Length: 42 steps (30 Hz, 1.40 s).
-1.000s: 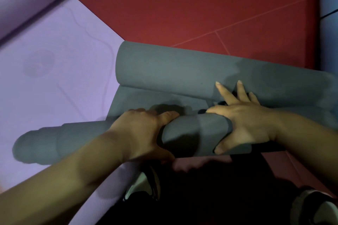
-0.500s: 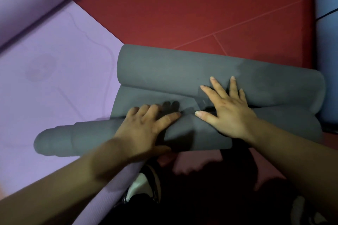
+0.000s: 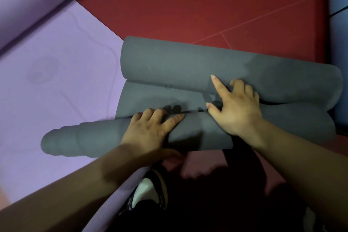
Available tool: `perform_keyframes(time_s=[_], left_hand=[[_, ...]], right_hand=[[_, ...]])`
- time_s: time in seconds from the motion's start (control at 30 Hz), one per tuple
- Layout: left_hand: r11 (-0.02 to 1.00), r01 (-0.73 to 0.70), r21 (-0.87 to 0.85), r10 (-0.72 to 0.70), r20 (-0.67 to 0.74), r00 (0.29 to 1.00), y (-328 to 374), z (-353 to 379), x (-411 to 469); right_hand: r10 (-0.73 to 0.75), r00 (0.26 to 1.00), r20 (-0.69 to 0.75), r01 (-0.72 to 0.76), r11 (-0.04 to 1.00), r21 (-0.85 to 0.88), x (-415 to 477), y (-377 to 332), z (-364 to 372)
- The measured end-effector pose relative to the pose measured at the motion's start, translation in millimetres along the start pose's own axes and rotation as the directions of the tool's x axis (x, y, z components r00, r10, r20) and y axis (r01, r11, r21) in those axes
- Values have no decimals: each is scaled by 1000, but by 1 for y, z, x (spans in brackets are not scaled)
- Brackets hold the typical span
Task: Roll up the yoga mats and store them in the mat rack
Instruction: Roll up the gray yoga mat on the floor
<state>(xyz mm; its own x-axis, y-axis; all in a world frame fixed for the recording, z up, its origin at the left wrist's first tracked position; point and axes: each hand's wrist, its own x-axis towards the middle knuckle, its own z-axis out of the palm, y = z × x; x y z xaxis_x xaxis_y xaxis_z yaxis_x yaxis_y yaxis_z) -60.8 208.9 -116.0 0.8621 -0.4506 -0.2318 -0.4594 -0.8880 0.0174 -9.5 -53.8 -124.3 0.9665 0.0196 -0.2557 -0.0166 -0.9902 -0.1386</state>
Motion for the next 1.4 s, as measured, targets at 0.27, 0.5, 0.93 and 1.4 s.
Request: perform_keyframes(time_s=[0.27, 0.5, 0.93, 1.4], left_hand=[[997, 17, -78, -5, 154, 988, -14, -12, 19], [996, -1, -90, 17, 174, 985, -29, -20, 37], [992, 123, -29, -125, -112, 986, 15, -8, 30], [971, 194, -143, -167, 181, 969, -21, -29, 87]], right_hand=[[3, 992, 128, -15, 995, 95, 25, 2, -4], [27, 993, 117, -44, 988, 151, 48, 1, -9], [27, 992, 124, -52, 977, 205, 71, 4, -14], [-18, 996, 85, -3, 972, 237, 86, 14, -23]])
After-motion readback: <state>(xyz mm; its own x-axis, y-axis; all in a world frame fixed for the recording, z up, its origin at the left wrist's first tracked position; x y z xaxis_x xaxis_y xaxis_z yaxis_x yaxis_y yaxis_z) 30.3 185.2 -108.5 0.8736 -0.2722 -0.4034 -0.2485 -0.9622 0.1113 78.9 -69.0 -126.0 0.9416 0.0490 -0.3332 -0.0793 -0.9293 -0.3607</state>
